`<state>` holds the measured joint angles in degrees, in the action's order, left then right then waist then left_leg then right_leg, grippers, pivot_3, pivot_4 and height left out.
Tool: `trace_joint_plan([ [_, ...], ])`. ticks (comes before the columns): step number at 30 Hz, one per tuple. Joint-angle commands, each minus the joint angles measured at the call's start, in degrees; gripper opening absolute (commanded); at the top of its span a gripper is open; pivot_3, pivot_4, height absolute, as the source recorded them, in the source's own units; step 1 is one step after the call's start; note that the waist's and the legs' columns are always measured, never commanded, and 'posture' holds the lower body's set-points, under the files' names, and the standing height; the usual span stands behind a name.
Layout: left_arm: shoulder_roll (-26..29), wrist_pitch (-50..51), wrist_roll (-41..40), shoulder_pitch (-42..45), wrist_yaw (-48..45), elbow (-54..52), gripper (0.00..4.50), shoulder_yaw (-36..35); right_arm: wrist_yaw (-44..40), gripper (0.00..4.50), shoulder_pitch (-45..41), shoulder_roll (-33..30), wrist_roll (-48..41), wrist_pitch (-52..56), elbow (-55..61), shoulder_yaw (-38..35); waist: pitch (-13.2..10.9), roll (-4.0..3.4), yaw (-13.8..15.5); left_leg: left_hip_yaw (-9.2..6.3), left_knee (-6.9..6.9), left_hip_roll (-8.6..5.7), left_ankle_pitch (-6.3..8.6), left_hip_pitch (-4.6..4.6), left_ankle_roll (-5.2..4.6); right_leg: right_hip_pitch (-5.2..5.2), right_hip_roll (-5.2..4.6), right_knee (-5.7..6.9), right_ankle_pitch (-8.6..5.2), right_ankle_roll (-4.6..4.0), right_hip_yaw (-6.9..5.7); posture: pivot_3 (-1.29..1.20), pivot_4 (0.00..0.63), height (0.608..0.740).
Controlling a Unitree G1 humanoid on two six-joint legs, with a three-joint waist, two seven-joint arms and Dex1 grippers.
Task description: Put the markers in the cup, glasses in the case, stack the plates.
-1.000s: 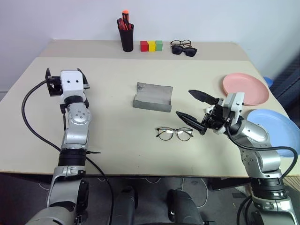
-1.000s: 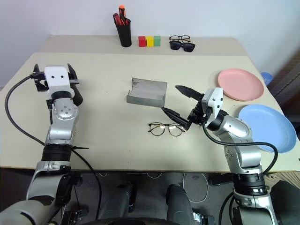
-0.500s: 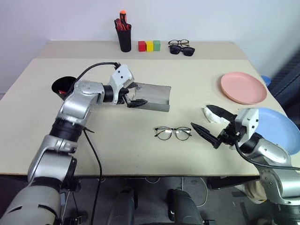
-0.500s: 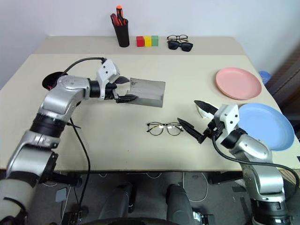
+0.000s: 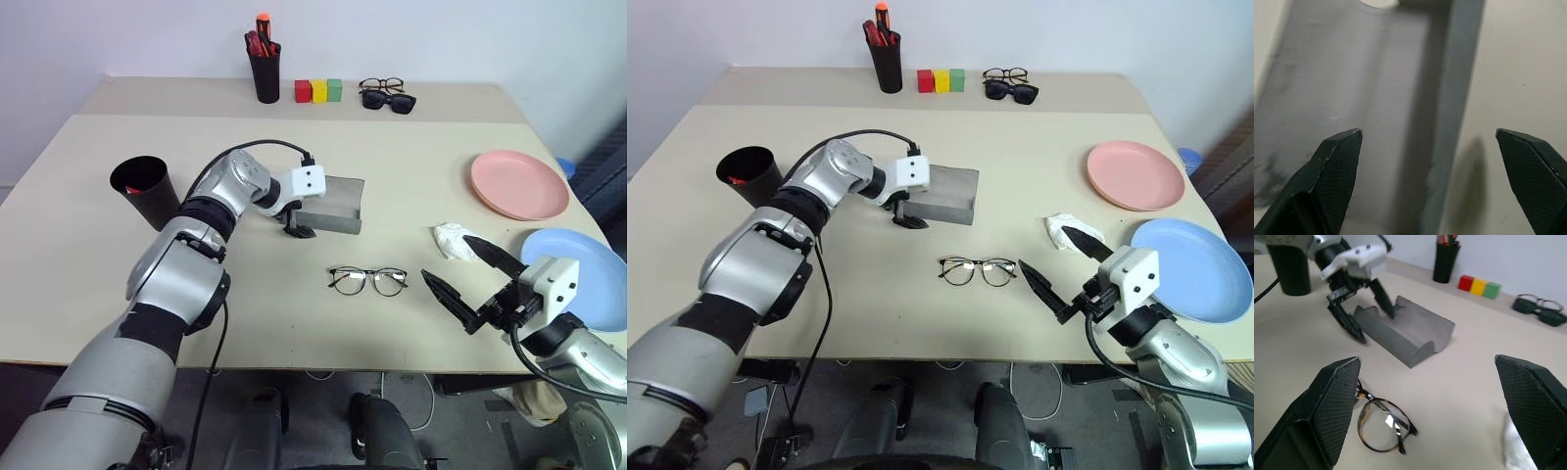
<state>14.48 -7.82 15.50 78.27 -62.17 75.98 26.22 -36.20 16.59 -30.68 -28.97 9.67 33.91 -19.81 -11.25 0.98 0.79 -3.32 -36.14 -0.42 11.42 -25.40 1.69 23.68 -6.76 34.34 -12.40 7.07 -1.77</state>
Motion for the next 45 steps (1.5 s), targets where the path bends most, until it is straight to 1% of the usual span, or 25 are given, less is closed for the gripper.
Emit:
trace_joint_plan([
  [1, 0.2, -0.8, 2.4, 2.5, 0.6, 0.4, 2.62, -0.6, 0.4, 4.50, 1.8, 0.9, 0.3, -2.5, 2.2, -2.5, 0.0, 0.00, -0.1, 0.01, -0.02, 0.01, 0.00, 0.00, 0.00, 0.00, 0.00, -0.01, -0.01, 0.01, 0.00, 0.00, 0.150, 0.740],
  [3, 0.5, -1.1, 3.1, 2.3, -0.3, 0.5, 1.54, -0.9, 0.2, 4.50, 2.4, 1.3, 0.6, -3.4, 1.8, -2.4, 0.0, 0.00, 0.0, 0.01, -0.05, 0.02, 0.00, 0.03, 0.00, -0.02, 0.00, -0.01, -0.07, -0.09, 0.00, 0.00, 0.150, 0.740],
  [5, 0.7, -1.3, 3.6, 2.1, -0.9, 0.5, 0.55, -1.2, 0.2, 4.50, 2.5, 1.4, 0.8, -3.9, 1.4, -2.2, 0.0, 0.00, 0.0, 0.01, -0.08, 0.03, 0.00, 0.04, 0.00, -0.04, 0.00, 0.00, -0.06, -0.10, 0.00, 0.00, 0.150, 0.740],
  [6, 0.7, -1.3, 3.5, 1.9, -1.8, 0.3, 0.45, -1.5, 0.2, 4.50, 2.1, 1.4, 0.9, -4.0, 0.9, -1.9, 0.0, 0.00, 0.0, 0.01, -0.08, 0.03, 0.00, 0.04, 0.00, -0.04, 0.00, 0.00, -0.06, -0.09, 0.00, 0.00, 0.150, 0.740],
  [13, 2.3, -2.4, 2.3, 0.6, -8.0, -1.4, 0.45, -3.6, -0.9, 4.50, -2.9, 0.1, 1.1, -3.4, -2.2, 0.0, 0.0, 0.00, 0.0, 0.01, -0.10, 0.03, -0.01, 0.04, 0.00, -0.05, 0.00, 0.01, 0.08, -0.29, 0.00, 0.00, 0.150, 0.740],
  [18, 5.5, -2.7, 0.2, -2.2, -15.5, -6.2, 0.45, -5.7, -1.3, 4.50, -5.2, -0.4, 1.0, -2.7, -3.4, 0.9, 0.0, -0.01, -0.1, 0.01, -0.09, 0.03, -0.01, 0.04, -0.01, -0.04, 0.01, 0.03, 0.13, -0.20, 0.00, 0.00, 0.150, 0.740],
  [20, 6.4, -2.3, 0.0, -3.5, -16.8, -8.2, 0.45, -6.0, -1.3, 4.50, -5.8, -0.4, 1.2, -2.7, -3.9, 1.2, 0.0, -0.01, 0.0, 0.01, -0.10, 0.03, -0.01, 0.04, -0.01, -0.04, 0.01, 0.07, 0.15, -0.17, 0.00, 0.00, 0.150, 0.740],
  [21, 6.6, -2.0, 0.0, -3.9, -17.1, -8.8, 0.45, -6.1, -1.3, 4.50, -6.2, -0.4, 1.2, -2.6, -4.2, 1.3, 0.0, -0.01, 0.0, 0.01, -0.11, 0.03, -0.01, 0.06, -0.01, -0.05, 0.01, 0.09, 0.16, -0.16, 0.01, 0.00, 0.150, 0.740],
  [24, 6.3, -0.6, 1.1, -4.3, -14.0, -8.7, 0.45, -5.9, -1.6, 4.50, -8.0, -0.7, 1.5, -2.5, -5.2, 1.9, 0.0, -0.01, 0.1, -0.01, -0.22, 0.03, -0.01, 0.05, -0.01, -0.07, 0.01, 0.18, 0.16, -0.16, 0.01, 0.00, 0.150, 0.740],
  [25, 5.9, -0.1, 1.3, -4.1, -13.0, -8.5, 0.21, -5.8, -1.7, 4.50, -8.7, -0.9, 1.4, -2.2, -5.4, 2.0, 0.0, -0.01, 0.1, -0.01, -0.28, 0.03, -0.01, 0.05, -0.01, -0.08, 0.01, 0.21, 0.16, -0.16, 0.01, 0.00, 0.150, 0.740],
  [31, 4.8, -0.9, 1.2, -3.8, -12.0, -9.0, 0.21, -5.8, -1.5, 4.50, -10.7, -1.7, 1.2, -0.7, -5.3, 2.0, 0.0, -0.01, 0.0, -0.02, -0.43, 0.02, -0.01, 0.05, -0.01, -0.12, 0.01, 0.30, 0.13, -0.19, 0.01, 0.00, 0.150, 0.740],
  [36, 5.1, -1.0, 0.8, -4.7, -13.9, -10.3, 0.21, -5.7, -0.6, 4.50, -10.6, -1.7, 1.2, 0.4, -3.8, 2.1, 0.0, -0.01, 0.0, -0.02, -0.47, 0.02, -0.01, 0.06, -0.01, -0.04, 0.01, 0.58, 0.12, -0.07, 0.03, 0.00, 0.150, 0.740],
  [39, 5.3, -1.3, 0.6, -4.5, -13.4, -11.0, 0.21, -6.0, 0.1, 4.50, -10.9, -1.5, 1.5, 1.2, -3.1, 2.6, 0.0, -0.01, 0.0, -0.05, -0.49, 0.02, -0.01, 0.08, -0.01, -0.02, 0.01, 0.70, 0.10, -0.07, 0.03, 0.00, 0.150, 0.740],
  [41, 5.7, -1.6, -0.2, -4.3, -14.3, -11.8, 0.21, -6.7, 0.6, 4.50, -11.1, -1.6, 1.5, 1.7, -2.6, 2.8, 0.0, -0.01, 0.0, -0.05, -0.53, 0.02, -0.01, 0.07, -0.01, -0.01, 0.01, 0.72, 0.07, -0.12, 0.03, 0.00, 0.150, 0.740],
  [45, 10.4, -0.9, -2.5, -6.7, -21.7, -19.7, 0.21, -7.4, 1.1, 4.50, -10.8, -2.0, 1.1, 2.6, -1.5, 2.0, 0.0, -0.02, -0.3, -0.04, -0.54, 0.03, -0.01, 0.06, -0.01, 0.03, 0.01, 0.76, 0.03, -0.21, 0.04, 0.00, 0.150, 0.740],
])
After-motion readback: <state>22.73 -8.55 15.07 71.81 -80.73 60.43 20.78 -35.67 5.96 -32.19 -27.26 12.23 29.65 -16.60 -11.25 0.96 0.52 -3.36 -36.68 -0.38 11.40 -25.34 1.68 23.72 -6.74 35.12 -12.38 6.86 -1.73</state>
